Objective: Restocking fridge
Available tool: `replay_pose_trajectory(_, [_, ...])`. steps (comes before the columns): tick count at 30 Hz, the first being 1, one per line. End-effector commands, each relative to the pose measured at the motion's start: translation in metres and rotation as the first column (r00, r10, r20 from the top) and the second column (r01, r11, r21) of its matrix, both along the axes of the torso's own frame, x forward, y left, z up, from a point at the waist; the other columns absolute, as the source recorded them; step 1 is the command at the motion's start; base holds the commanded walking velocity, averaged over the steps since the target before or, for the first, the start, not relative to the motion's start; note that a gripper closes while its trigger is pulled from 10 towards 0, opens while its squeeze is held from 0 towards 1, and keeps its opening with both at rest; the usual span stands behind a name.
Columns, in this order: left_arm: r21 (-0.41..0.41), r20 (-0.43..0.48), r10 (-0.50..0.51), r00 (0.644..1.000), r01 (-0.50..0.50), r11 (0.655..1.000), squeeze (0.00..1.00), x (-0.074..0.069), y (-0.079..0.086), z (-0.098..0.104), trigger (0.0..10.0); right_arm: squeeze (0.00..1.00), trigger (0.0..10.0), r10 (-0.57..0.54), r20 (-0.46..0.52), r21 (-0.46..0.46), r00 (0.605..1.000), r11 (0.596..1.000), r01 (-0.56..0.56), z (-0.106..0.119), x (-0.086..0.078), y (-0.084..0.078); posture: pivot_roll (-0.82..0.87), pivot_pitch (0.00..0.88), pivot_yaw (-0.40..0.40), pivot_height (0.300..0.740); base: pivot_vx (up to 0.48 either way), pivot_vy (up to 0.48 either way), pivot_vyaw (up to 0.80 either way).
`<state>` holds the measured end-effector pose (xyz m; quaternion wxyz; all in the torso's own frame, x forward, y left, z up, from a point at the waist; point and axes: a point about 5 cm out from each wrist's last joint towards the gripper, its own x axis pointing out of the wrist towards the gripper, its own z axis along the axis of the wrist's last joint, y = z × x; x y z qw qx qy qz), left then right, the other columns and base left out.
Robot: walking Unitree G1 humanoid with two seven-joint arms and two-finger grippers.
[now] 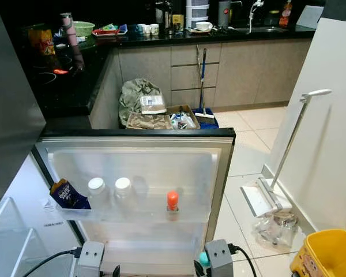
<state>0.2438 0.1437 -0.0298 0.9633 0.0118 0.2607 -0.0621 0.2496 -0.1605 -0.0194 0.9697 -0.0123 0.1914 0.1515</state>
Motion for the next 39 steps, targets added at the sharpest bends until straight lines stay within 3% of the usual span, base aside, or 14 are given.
replay_pose_trajectory(1, [0.024,-0.024,-0.02,1.0,0.02,0.999,0.0,-0.0023,0.0013,-0.0029,10.0,0.0,10.0,-0.012,0.001,0.009,1.0,1.0,0.012,-0.0014,-0.0028,0.0002,-0.06,0.124,0.047,0.74,0.0,-0.48,0.0])
replay_pose_trajectory(7, [-0.001,-0.045,0.032,0.998,-0.032,0.999,0.0,-0.0015,0.005,-0.004,10.0,0.0,10.0,-0.021,-0.001,0.007,1.0,1.0,0.021,-0.002,-0.0034,0.0008,-0.06,0.124,0.061,0.74,0.0,-0.16,0.0])
replay_pose_trajectory(15, [0.002,-0.037,0.01,0.999,-0.01,1.0,0.0,-0.0006,0.004,-0.0025,10.0,0.0,10.0,0.013,-0.016,-0.038,1.0,0.999,-0.014,-0.0054,-0.0066,0.0031,-0.06,0.125,0.068,0.74,0.0,0.0,0.0])
replay_pose_trajectory(24, [0.003,-0.021,0.004,1.0,-0.004,1.0,0.0,-0.0001,0.0021,-0.001,10.0,0.0,10.0,0.021,-0.03,-0.032,0.999,0.999,-0.022,-0.0068,-0.0078,0.0044,-0.06,0.123,0.072,0.74,0.0,0.0,0.61])
replay_pose_trajectory(27, [-0.013,-0.016,0.006,1.0,-0.006,1.0,0.0,-0.0006,0.0012,-0.0007,10.0,0.0,10.0,-0.03,-0.027,-0.008,0.999,1.0,0.03,-0.0066,-0.0078,0.0007,-0.06,0.121,0.074,0.74,0.0,0.0,0.0])
replay_pose_trajectory(33, [0.021,0.004,-0.017,1.0,0.017,1.0,0.0,0.0006,0.0005,0.0013,10.0,0.0,10.0,-0.018,-0.024,-0.014,1.0,1.0,0.018,-0.0066,-0.0089,-0.0002,-0.06,0.117,0.076,0.74,0.0,0.0,0.0])
replay_pose_trajectory(39, [0.003,-0.001,0.022,1.0,-0.022,1.0,0.0,0.002,0.0026,0.0015,10.0,0.0,10.0,-0.016,-0.024,-0.014,1.0,1.0,0.016,-0.0071,-0.0101,-0.0006,-0.07,0.115,0.075,0.74,0.0,-0.48,0.0])
